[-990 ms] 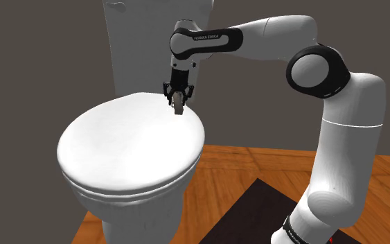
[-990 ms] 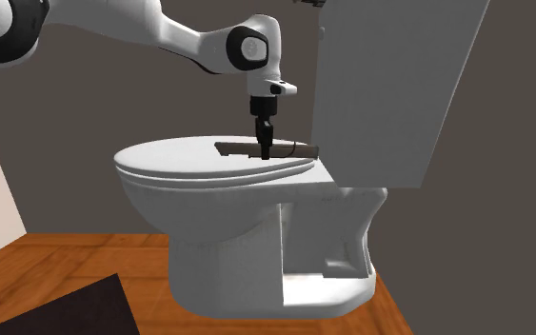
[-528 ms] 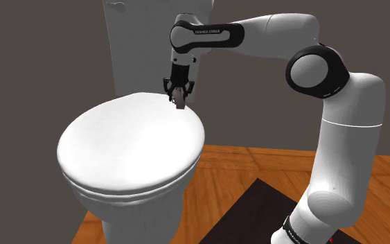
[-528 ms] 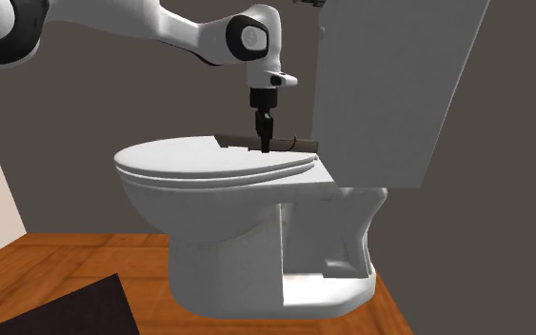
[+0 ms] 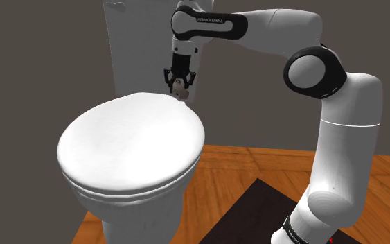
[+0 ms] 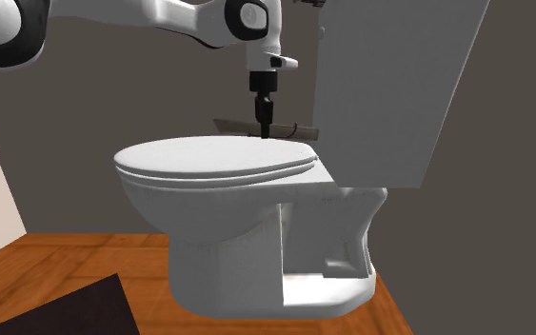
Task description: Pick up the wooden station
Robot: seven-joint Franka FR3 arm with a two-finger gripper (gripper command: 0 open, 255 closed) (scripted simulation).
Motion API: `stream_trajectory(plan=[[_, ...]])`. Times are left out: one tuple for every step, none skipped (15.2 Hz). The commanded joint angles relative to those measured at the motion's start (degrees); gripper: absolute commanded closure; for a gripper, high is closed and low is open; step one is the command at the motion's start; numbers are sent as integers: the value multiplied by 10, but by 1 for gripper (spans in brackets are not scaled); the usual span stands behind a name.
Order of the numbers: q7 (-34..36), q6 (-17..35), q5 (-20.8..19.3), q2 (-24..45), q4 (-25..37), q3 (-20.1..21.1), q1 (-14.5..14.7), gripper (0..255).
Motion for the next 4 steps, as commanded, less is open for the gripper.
stream_trajectory(plan=[[1, -20, -1, 6, 25, 0, 1, 255], [2, -29, -1, 8, 37, 0, 1, 255], [2, -30, -1, 9, 39, 0, 1, 255], [2, -30, -1, 9, 39, 0, 1, 255]])
